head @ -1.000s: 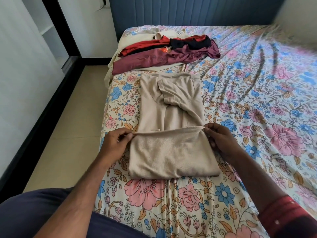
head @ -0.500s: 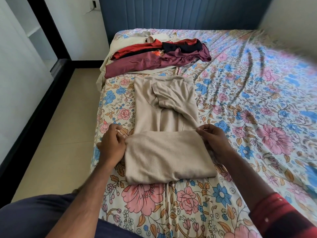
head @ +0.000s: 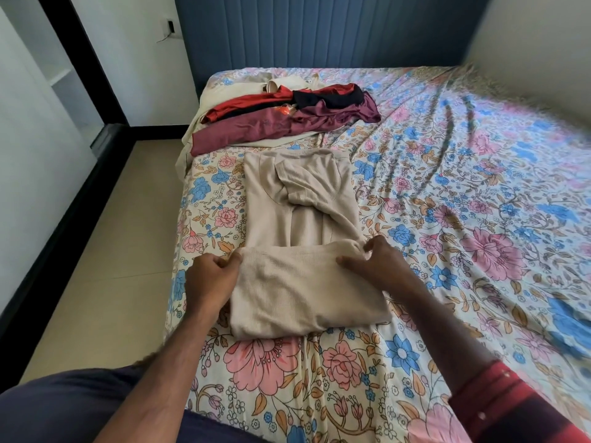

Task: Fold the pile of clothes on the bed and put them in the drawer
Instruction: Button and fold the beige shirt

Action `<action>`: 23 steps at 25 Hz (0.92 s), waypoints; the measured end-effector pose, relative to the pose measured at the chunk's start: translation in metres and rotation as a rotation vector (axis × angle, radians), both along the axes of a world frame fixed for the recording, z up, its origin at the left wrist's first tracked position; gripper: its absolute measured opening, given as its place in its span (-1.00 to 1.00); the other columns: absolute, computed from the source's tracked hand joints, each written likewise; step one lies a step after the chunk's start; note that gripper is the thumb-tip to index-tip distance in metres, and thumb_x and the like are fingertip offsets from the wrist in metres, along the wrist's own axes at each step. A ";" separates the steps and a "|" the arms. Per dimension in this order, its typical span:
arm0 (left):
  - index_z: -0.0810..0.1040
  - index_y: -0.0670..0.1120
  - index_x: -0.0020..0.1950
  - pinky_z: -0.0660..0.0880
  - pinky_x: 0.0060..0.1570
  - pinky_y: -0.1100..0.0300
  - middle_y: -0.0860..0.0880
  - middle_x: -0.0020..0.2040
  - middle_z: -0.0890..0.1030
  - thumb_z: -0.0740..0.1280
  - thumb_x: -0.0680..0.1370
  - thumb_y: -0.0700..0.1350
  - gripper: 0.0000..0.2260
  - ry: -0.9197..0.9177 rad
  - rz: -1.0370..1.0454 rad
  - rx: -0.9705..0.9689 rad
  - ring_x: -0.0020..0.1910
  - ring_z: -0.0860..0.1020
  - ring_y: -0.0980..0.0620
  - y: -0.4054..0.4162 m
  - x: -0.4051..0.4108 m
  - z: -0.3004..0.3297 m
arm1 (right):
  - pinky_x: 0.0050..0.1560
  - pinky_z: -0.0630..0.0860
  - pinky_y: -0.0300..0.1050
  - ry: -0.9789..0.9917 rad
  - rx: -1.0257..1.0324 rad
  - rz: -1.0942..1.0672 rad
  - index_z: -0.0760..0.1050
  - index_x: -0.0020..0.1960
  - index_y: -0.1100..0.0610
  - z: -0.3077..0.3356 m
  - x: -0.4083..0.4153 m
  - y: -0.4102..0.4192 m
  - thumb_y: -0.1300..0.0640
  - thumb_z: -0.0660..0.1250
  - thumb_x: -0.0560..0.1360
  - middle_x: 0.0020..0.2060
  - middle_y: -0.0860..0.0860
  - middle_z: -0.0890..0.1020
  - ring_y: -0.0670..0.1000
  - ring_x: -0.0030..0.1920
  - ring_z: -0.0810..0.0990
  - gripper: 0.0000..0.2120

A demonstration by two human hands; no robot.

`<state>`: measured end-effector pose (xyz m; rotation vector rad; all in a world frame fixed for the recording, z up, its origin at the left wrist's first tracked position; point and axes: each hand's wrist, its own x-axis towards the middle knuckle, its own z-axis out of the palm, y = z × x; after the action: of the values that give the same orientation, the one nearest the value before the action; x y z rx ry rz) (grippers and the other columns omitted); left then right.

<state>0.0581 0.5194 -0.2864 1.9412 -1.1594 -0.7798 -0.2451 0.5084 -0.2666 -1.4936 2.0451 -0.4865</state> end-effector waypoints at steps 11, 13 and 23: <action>0.37 -0.16 0.10 0.35 -0.30 0.12 -0.02 -0.21 0.48 0.16 0.72 0.05 -0.74 0.151 -0.049 -0.162 -0.29 0.44 0.04 -0.011 -0.024 0.009 | -0.29 0.53 -0.16 -0.531 -0.300 -0.189 0.47 0.22 -0.07 0.007 -0.004 0.004 0.14 0.49 0.52 -0.03 0.00 0.69 -0.03 -0.13 0.66 -0.66; 0.40 -0.11 0.15 0.45 -0.20 0.12 -0.02 -0.07 0.55 0.31 0.65 0.08 -0.72 0.277 -0.003 -0.084 -0.17 0.51 0.05 -0.015 -0.023 0.004 | -0.25 0.54 -0.14 -0.461 -0.179 -0.180 0.42 0.27 -0.05 0.005 -0.003 0.003 -0.02 0.56 0.46 -0.02 -0.01 0.64 -0.04 -0.07 0.64 -0.52; 0.39 -0.03 0.34 0.58 -0.06 0.14 -0.04 0.11 0.67 0.28 0.63 -0.35 -0.65 0.601 0.051 -0.162 -0.04 0.64 0.11 -0.038 -0.009 0.004 | -0.12 0.65 0.15 -0.603 -0.273 -0.231 0.46 0.24 0.01 -0.004 -0.012 -0.014 0.28 0.47 0.49 0.00 0.14 0.68 0.17 -0.06 0.68 -0.60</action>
<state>0.0494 0.4813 -0.2828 1.4471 -0.7725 -1.1048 -0.2569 0.4946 -0.2704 -1.0677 1.7079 -1.1885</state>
